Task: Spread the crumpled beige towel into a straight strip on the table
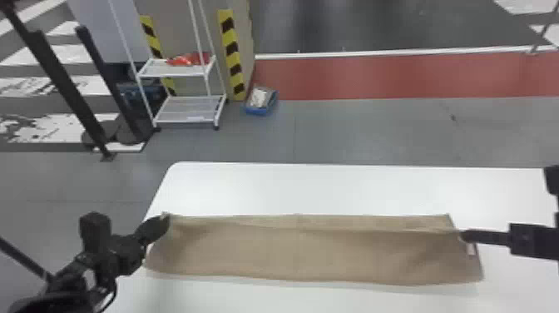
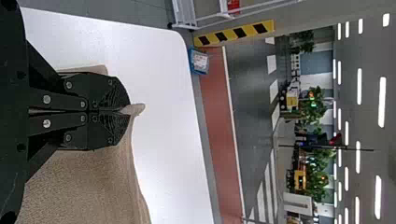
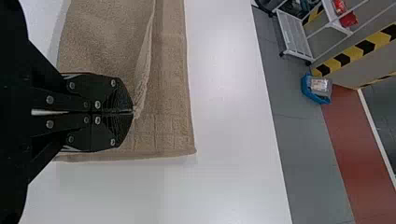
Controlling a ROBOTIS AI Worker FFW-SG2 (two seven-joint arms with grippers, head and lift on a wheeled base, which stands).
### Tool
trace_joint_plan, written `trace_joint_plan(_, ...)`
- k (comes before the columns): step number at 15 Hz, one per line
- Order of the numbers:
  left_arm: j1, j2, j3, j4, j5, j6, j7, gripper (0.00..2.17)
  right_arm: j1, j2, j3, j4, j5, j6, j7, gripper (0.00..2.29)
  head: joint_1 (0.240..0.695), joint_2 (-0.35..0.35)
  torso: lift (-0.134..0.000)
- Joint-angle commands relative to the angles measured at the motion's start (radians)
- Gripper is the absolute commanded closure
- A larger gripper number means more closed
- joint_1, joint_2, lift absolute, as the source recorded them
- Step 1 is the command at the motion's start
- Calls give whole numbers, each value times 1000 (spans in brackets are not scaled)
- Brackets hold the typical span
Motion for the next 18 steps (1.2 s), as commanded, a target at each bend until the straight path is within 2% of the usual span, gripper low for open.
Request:
trace_joint_plan(1, -13, 6, -1, 19, -26, 6, 2, 1700, -27, -2, -2, 39, -7, 0, -4, 1474, 695, 119, 0)
trace_joint_plan(9, -17, 16, -1, 28, -23, 6, 0, 1700, -104, -7, -82, 97, -64, 22, -50, 1474, 695, 107, 0)
trace_joint_plan(15, -10, 20, 0, 27, -9, 3, 2, 1700, -100, -13, -120, 114, -195, 3, -41, 1474, 695, 118, 0)
trace_joint_plan(18, -10, 20, -1, 28, -15, 3, 2, 1700, -119, -17, -65, 139, -136, 3, -58, 1474, 695, 120, 0)
